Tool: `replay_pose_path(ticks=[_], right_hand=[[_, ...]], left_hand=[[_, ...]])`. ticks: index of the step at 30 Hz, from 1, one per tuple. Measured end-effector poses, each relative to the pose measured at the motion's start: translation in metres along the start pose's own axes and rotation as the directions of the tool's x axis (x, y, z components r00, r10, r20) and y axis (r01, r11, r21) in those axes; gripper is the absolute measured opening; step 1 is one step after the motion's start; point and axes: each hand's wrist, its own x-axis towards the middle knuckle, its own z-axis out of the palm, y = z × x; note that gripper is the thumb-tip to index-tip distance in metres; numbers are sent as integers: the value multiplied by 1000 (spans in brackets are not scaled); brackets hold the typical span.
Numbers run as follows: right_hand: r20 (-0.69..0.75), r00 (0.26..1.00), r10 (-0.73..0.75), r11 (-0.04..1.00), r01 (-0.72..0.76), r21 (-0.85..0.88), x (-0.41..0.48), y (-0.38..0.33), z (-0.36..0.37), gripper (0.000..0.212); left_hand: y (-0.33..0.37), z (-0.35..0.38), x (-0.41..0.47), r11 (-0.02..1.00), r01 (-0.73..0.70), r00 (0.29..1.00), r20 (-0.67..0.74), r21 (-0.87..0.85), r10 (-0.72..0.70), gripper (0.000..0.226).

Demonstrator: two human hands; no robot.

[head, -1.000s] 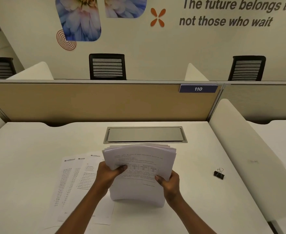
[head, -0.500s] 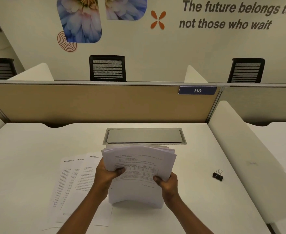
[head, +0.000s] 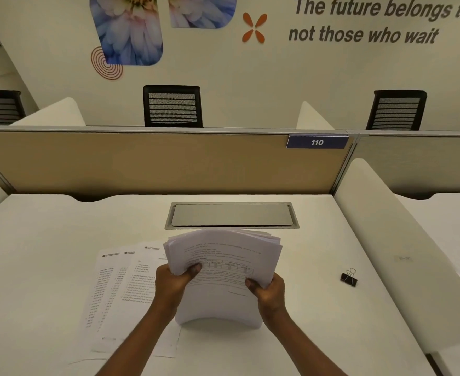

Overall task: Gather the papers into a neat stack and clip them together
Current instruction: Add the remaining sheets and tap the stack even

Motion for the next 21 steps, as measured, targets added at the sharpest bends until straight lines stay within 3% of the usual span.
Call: replay_pose_path(ticks=[8,17,21], right_hand=[[7,998,56,997,-56,-54,2,4,1,28],[2,996,90,985,-88,-150,10,0,4,27],[36,996,83,972,-73,-223,12,-5,6,26]], left_hand=[[-5,7,1,999,45,999,-29,-13,-45,24],[-5,19,1,999,41,975,-221,35,-33,17],[-3,23,3,980,53,947,-320,193,12,23]])
